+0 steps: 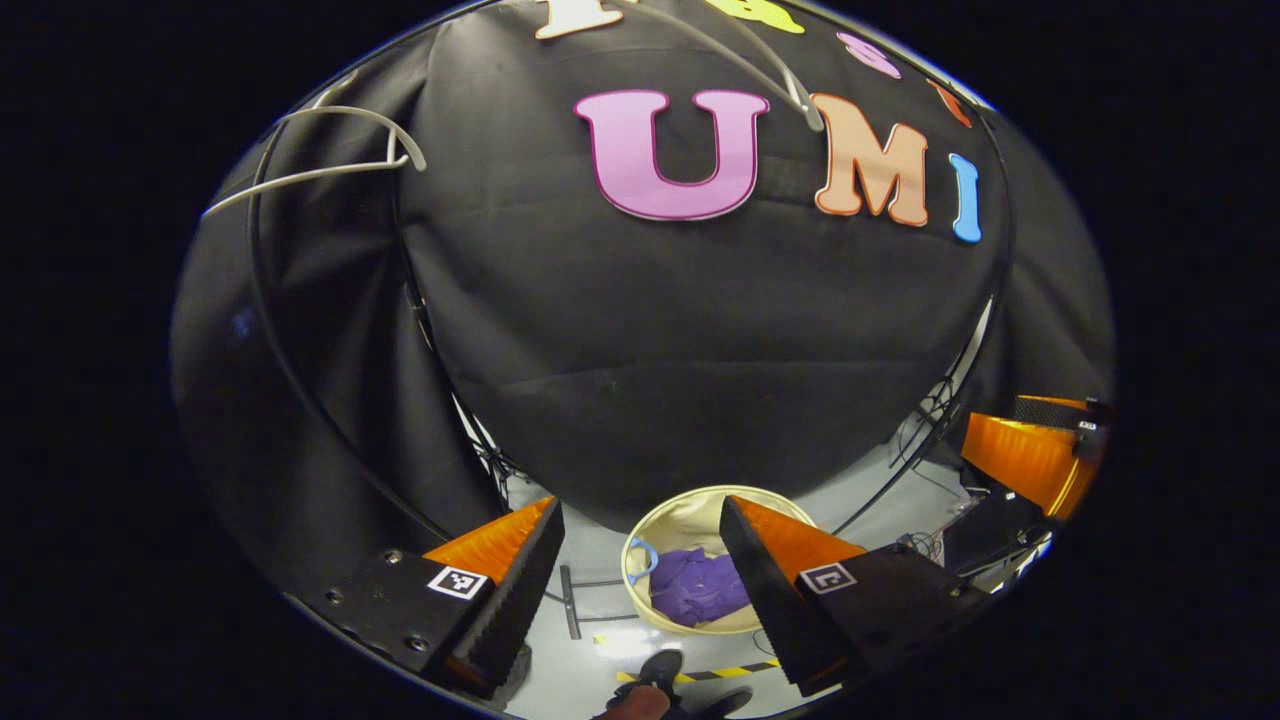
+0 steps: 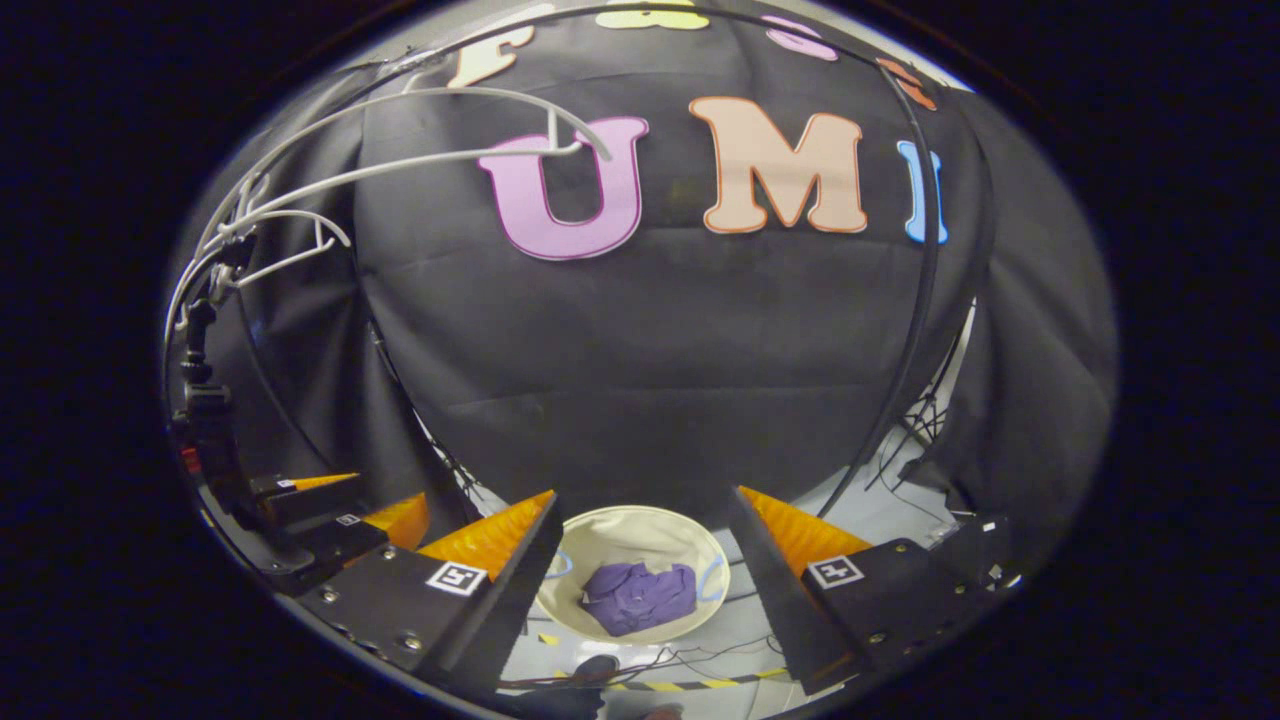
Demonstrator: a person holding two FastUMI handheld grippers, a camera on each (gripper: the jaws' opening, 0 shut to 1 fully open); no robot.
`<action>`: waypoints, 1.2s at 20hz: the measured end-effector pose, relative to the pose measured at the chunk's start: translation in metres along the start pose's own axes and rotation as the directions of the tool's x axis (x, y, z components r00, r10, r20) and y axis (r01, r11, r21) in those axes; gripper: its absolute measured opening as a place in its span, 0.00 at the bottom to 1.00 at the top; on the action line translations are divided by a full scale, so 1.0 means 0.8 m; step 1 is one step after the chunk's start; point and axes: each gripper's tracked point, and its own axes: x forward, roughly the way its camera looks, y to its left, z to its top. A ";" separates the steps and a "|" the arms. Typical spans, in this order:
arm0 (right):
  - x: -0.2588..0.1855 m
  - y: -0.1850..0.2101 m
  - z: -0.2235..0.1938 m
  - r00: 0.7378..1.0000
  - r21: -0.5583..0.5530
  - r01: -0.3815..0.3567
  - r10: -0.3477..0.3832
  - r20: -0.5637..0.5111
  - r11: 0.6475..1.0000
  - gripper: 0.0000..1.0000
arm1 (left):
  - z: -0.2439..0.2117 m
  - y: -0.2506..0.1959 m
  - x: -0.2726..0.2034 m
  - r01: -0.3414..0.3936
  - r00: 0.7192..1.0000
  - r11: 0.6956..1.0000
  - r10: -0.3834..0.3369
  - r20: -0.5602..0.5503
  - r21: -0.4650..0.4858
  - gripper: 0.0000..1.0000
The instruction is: Grasp the clothes on the hanger with both hands and then place them into the laundry hamper below.
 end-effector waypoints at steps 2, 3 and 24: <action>-0.017 0.005 0.012 1.000 -0.018 -0.011 0.011 0.026 1.000 1.00 | 0.015 -0.001 -0.015 -0.013 1.000 1.000 0.013 0.029 -0.001 0.98; -0.025 0.008 0.021 0.999 -0.025 -0.016 0.017 0.041 1.000 0.96 | 0.023 -0.001 -0.024 -0.016 0.999 1.000 0.016 0.042 -0.005 0.98; -0.199 0.016 0.169 0.904 -0.143 -0.035 0.092 0.418 0.989 1.00 | 0.192 0.024 -0.221 -0.069 0.931 0.997 0.073 0.358 -0.025 0.96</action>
